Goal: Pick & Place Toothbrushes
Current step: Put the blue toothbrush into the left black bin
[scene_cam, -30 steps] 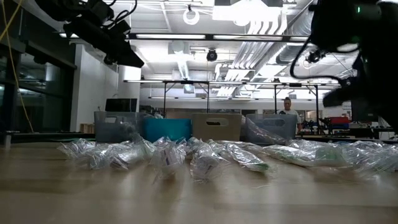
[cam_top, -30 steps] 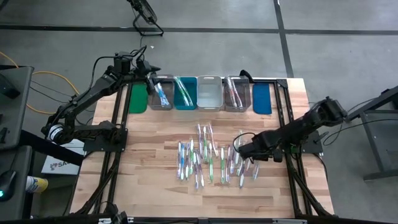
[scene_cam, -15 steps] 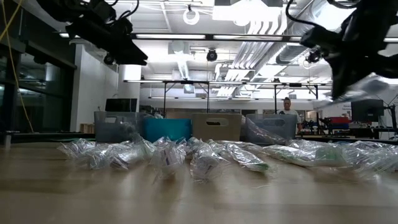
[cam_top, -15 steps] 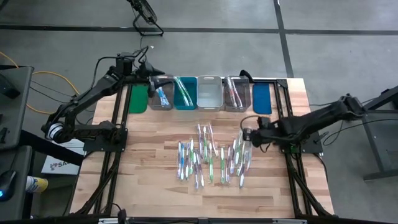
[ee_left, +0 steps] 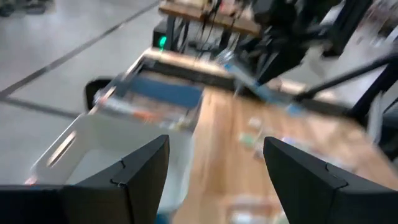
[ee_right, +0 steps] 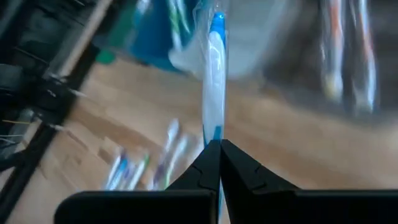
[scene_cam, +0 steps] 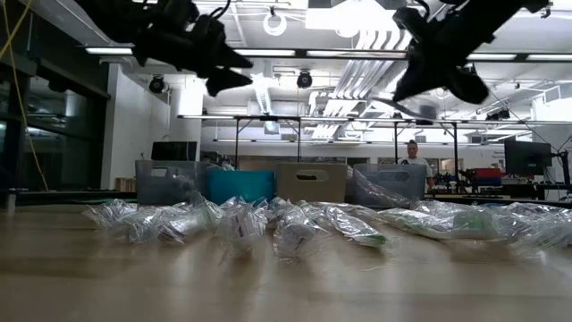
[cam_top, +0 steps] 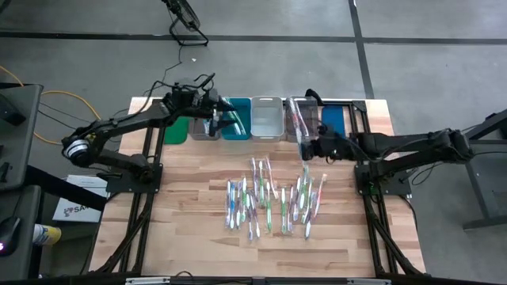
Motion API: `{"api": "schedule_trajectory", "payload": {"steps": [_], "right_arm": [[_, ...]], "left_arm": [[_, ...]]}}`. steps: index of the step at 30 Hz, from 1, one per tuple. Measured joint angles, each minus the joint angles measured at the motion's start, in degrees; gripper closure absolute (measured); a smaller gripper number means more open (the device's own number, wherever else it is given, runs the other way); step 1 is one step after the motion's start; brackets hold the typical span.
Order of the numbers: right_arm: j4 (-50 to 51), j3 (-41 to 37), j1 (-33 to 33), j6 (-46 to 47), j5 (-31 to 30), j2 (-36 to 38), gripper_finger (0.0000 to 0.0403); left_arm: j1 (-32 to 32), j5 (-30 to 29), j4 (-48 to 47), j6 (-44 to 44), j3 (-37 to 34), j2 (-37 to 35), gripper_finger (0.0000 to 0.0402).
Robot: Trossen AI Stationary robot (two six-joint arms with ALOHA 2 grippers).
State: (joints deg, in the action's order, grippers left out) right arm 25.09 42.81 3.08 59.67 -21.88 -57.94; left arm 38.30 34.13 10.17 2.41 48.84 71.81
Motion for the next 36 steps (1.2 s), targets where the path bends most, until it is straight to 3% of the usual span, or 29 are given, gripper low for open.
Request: {"api": "schedule_trajectory", "payload": {"steps": [11,19,27,36], "right_arm": [[-11.3,2.34,12.02,-28.06,8.04,2.68,0.04],[-16.4,2.34,18.86,-35.37,17.64,2.2,0.04],[-24.13,2.34,21.57,-40.5,20.74,1.9,0.04],[-35.8,2.36,21.84,-43.22,23.71,-4.96,0.04]], "left_arm": [[-4.77,-2.22,21.41,19.22,0.05,8.08,0.0144],[-8.1,-3.37,21.34,19.23,11.51,16.42,0.0144],[-8.35,-1.68,20.71,20.98,23.48,24.79,0.0144],[-9.59,-1.2,17.64,20.59,31.51,29.42,0.0144]]}}
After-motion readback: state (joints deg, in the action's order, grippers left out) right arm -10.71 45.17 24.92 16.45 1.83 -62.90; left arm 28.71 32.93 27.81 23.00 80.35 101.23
